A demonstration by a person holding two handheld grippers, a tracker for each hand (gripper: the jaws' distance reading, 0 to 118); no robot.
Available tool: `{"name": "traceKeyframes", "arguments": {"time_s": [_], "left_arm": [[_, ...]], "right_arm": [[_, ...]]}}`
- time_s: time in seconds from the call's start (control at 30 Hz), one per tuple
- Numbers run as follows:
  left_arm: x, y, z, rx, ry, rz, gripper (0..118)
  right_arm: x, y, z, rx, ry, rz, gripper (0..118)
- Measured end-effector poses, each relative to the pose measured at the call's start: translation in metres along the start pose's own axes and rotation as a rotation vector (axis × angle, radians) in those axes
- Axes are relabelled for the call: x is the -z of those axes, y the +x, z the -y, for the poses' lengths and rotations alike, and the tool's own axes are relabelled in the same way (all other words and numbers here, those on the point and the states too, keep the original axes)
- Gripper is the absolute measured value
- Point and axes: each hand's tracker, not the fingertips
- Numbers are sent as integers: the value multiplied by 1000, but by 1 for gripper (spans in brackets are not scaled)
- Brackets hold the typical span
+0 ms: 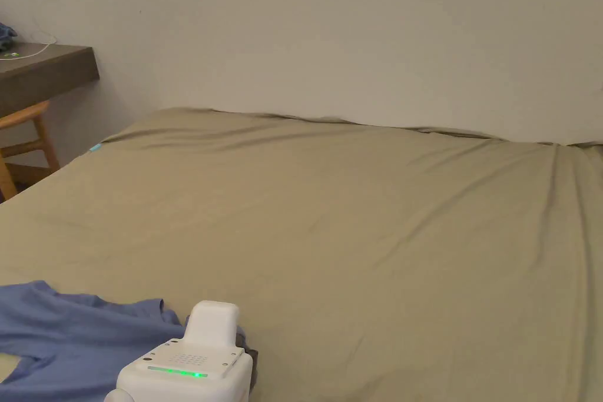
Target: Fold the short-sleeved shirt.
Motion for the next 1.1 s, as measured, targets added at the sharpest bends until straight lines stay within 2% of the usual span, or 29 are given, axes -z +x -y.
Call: {"name": "traceKeyframes", "arguments": {"time_s": [0.07, 0.2, 0.47, 0.6, 0.73, 0.77, 0.8, 0.83, 0.87, 0.97, 1.1], "left_arm": [[-10, 50, -21, 58, 42, 107, 2], [-34, 172, -47, 214, 86, 362, 2], [-66, 408, -2, 568, 19, 706, 2], [-81, 479, 45, 712, -44, 804, 2], [-84, 497, 80, 785, -66, 804, 2], [-82, 495, 84, 801, -63, 798, 6], [-79, 493, 87, 797, -63, 797, 27], [-75, 488, 85, 785, -78, 806, 63], [-71, 484, 83, 747, -134, 837, 85], [-75, 444, 60, 604, -214, 871, 85], [-111, 342, 3, 423, -65, 801, 85]], "right_arm": [[-24, 32, 5, 39, 10, 56, 3], [-73, 89, 21, 49, 13, 194, 3], [-136, 170, 70, 116, -48, 411, 3], [-147, 190, 89, 139, -84, 452, 3], [-149, 196, 102, 159, -111, 458, 3], [-148, 196, 104, 163, -116, 457, 3], [-146, 195, 105, 163, -120, 451, 3], [-144, 193, 106, 166, -124, 447, 3], [-143, 192, 107, 169, -125, 443, 3], [-141, 184, 103, 179, -114, 409, 3], [-136, 166, 94, 180, -87, 349, 3]]}}
